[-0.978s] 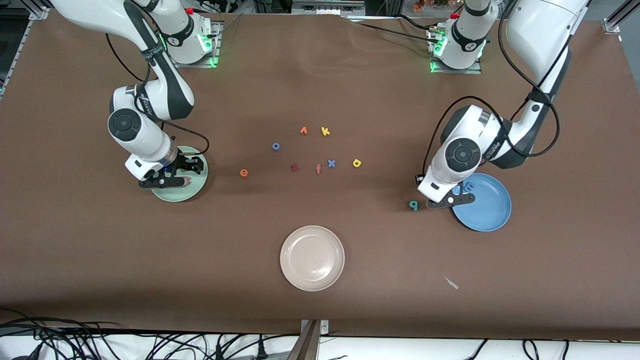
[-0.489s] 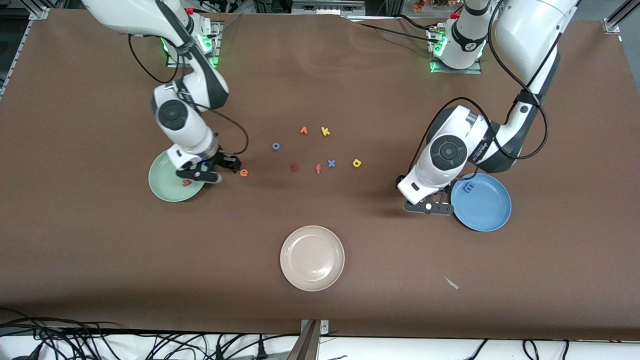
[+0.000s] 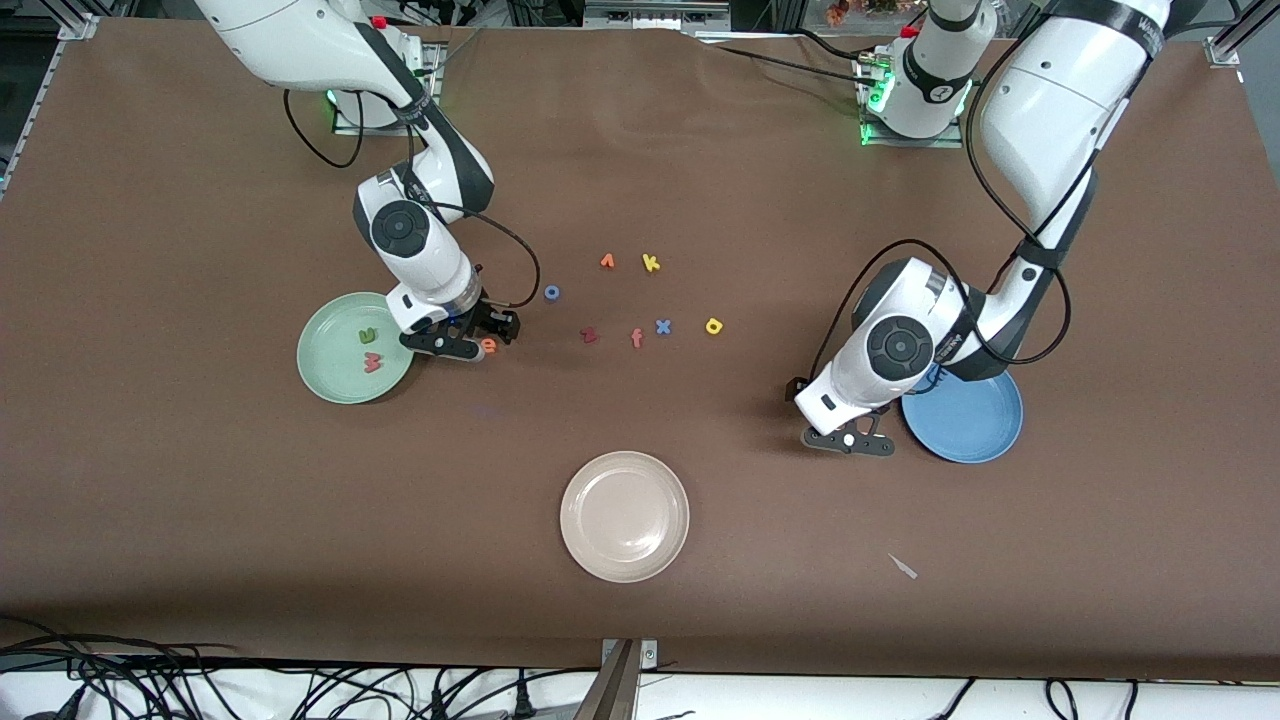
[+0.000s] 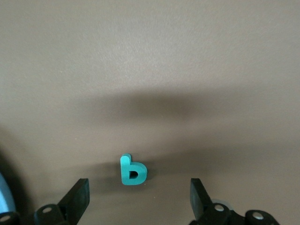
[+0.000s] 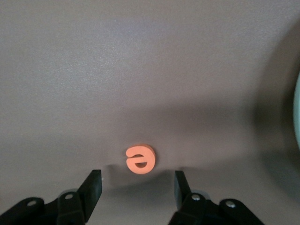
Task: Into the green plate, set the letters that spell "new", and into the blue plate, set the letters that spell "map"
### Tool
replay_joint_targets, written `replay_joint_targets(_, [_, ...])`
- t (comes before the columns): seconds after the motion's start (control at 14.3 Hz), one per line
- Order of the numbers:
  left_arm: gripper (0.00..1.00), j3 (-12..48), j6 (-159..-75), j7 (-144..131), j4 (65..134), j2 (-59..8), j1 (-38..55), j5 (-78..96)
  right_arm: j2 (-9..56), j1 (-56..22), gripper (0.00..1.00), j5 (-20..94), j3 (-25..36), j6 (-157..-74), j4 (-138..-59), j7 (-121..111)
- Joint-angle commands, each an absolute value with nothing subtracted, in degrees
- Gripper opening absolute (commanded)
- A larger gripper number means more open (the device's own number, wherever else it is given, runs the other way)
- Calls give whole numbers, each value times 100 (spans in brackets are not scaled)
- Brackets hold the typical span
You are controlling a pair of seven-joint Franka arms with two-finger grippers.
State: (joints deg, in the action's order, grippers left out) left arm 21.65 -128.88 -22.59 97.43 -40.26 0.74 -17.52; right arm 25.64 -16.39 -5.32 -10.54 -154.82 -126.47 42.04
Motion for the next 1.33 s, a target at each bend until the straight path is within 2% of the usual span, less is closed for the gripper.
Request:
replay_joint_targets(0.0, [84, 2188, -12885, -2180, 9685, -4148, 17, -1881, 2628, -1670, 65, -632, -1020, -15539, -12534, 4236])
replay_joint_targets(0.35, [77, 2162, -13016, -2180, 9729, -4315, 18, -2240, 2786, -1670, 56, -729, -1011, -15688, -12489, 4236])
replay_joint_targets(0.42, [67, 2171, -13025, -2197, 9729, -4333, 9, -2241, 2795, -1670, 53, -756, -1011, -15697, -12489, 4236])
replay_joint_targets(0.56, [43, 2171, -13017, -2250, 9729, -4333, 18, -2241, 2795, -1670, 42, -765, -1002, -15697, -12498, 4228])
replay_joint_targets(0.77, [18, 2171, -13008, -2224, 9738, -4333, 0, -2241, 2786, -1670, 27, -791, -949, -15688, -12498, 4201])
replay_joint_targets(0.98, [16, 2180, -12816, -2188, 9625, -4211, -9, -2241, 2751, -1670, 21, -800, -940, -15662, -12498, 4192])
replay_joint_targets(1.12, [16, 2215, -12299, -2188, 9589, -3817, -9, -2241, 2629, -1661, 21, -809, -932, -15627, -12515, 4131])
replay_joint_targets(1.26, [16, 2206, -11762, -2136, 9606, -3395, -61, -2241, 2261, -1556, 21, -809, -896, -15095, -12507, 3729])
